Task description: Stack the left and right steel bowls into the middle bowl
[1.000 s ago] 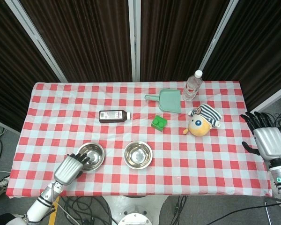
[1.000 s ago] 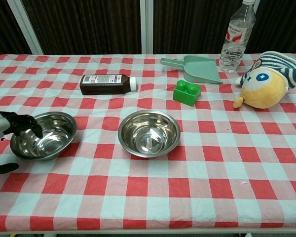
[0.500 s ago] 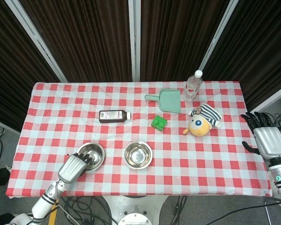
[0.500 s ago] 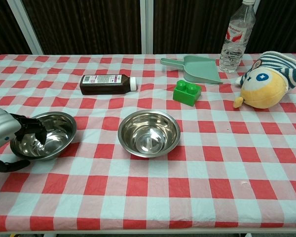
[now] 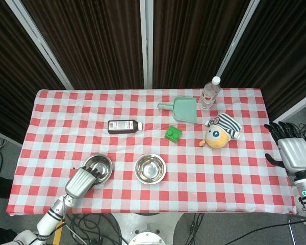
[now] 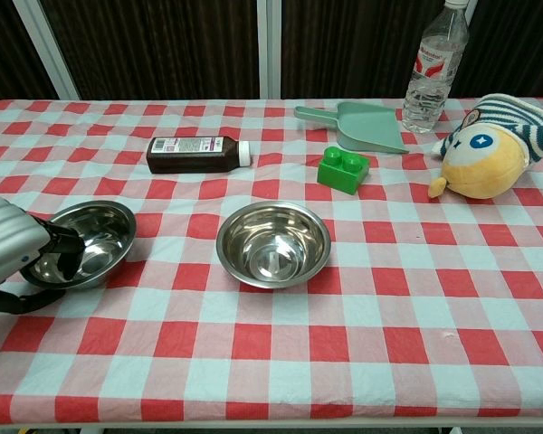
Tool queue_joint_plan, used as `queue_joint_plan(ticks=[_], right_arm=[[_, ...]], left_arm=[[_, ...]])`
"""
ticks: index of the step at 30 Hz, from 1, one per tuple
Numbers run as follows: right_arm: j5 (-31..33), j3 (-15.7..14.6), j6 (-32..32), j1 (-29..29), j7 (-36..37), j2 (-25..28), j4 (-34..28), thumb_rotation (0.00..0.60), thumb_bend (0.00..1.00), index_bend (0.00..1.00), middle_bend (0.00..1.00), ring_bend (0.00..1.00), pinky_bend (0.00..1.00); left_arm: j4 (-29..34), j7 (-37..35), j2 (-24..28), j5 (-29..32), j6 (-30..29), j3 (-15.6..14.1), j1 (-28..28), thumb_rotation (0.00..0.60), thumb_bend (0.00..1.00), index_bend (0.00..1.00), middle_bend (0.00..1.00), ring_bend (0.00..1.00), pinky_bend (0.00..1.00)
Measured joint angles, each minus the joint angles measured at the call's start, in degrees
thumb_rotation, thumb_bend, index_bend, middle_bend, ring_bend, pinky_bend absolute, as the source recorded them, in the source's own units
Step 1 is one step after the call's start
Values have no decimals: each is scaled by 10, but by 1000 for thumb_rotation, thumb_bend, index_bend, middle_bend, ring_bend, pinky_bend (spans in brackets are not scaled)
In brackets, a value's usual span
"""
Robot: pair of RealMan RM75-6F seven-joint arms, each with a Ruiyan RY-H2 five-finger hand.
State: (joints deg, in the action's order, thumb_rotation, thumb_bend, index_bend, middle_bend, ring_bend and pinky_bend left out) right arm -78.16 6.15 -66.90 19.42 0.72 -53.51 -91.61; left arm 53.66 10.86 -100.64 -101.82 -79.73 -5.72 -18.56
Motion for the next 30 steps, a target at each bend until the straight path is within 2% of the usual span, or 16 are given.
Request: queue_joint_plan(ticks=[10,18,24,30], right_arm=[[-2,1,1,-1,8,-2,7,600,218,95,96,0,22],[-3,1,0,-3,8,-3,6,600,218,91,96,0,22],[-3,5,-6,-4,13,1,4,600,218,91,96,0,22],[-5,18,-26,-6,24,17,-7,600,215,91,96,0,22]], left_arm=[[-18,-9,-8,-11,-17,-6,-7,600,367,707,731,732,786],[-24,-13,-10,-15,-26,-5,-14,600,373,721,751,749,793],[-7,-7,2,-17,-29,-3,-23,600,372,722,756,752,793],[31,7,26,-32,-6,4,-64,600,373,721,757,753,795]])
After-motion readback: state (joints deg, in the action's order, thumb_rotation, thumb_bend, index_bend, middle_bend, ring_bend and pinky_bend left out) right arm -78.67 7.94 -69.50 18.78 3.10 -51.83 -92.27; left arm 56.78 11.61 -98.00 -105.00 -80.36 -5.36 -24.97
